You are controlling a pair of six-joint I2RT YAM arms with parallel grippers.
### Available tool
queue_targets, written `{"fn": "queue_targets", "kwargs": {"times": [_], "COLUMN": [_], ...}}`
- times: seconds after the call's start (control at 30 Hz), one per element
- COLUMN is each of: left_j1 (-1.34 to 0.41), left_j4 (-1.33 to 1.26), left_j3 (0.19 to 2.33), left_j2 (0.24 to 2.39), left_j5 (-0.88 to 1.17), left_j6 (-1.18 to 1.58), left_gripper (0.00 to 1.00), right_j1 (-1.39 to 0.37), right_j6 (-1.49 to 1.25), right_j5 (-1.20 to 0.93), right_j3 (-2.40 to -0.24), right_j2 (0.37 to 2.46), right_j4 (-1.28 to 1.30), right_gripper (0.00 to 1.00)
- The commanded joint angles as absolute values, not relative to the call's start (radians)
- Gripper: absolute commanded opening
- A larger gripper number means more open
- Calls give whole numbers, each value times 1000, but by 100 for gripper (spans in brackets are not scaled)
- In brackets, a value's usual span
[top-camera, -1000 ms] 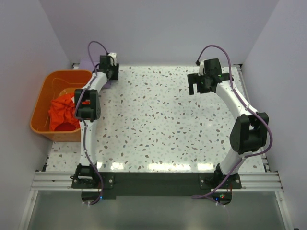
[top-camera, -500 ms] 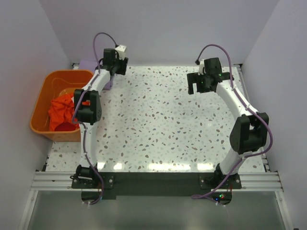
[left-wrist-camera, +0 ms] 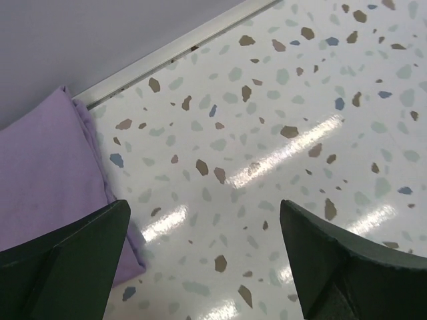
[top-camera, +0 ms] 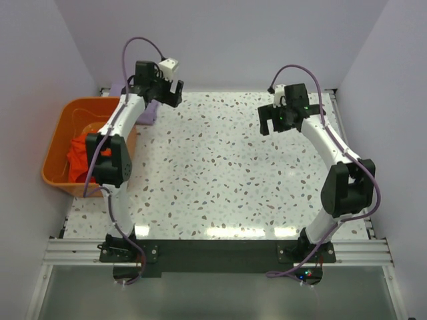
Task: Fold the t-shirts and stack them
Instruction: Reset both grippers
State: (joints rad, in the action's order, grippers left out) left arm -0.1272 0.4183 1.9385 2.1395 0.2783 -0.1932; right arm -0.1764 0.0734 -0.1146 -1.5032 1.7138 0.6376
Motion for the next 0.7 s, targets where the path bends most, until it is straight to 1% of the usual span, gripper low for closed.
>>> {"fn": "queue_targets", "kwargs": {"times": [0.0, 0.1, 0.13, 0.23, 0.4, 0.53, 0.67], "left_j1": [-132, -132, -135, -146, -166, -172, -183], "left_j4": [503, 471, 463, 449, 453, 446, 440], "left_j3": [1847, 1603, 1554, 1397, 1150, 1014, 933], "left_j2": [1976, 1824, 1748, 1619, 1459, 1323, 1256], "left_j5": [328, 313, 313, 265, 210, 212, 203], "left_j6": [-173, -179, -189, -209, -218, -206, -186], "left_gripper": [100, 100, 100, 100, 100, 100, 100], "right_j1": [-172, -172, -172, -172, -173, -172, -172], "right_j6": [138, 156, 163, 175, 186, 184, 172], "right_j5": [-169, -196, -207, -225, -236, -226, -218], "right_j3": [-1433, -1353, -1304, -1224, -1033, -942, -873], "right_j2": [1609, 1543, 1526, 1450, 1315, 1192, 1112], "right_j4": [571, 548, 540, 531, 548, 578, 592], "right_gripper": [99, 99, 99, 99, 99, 99, 99]}}
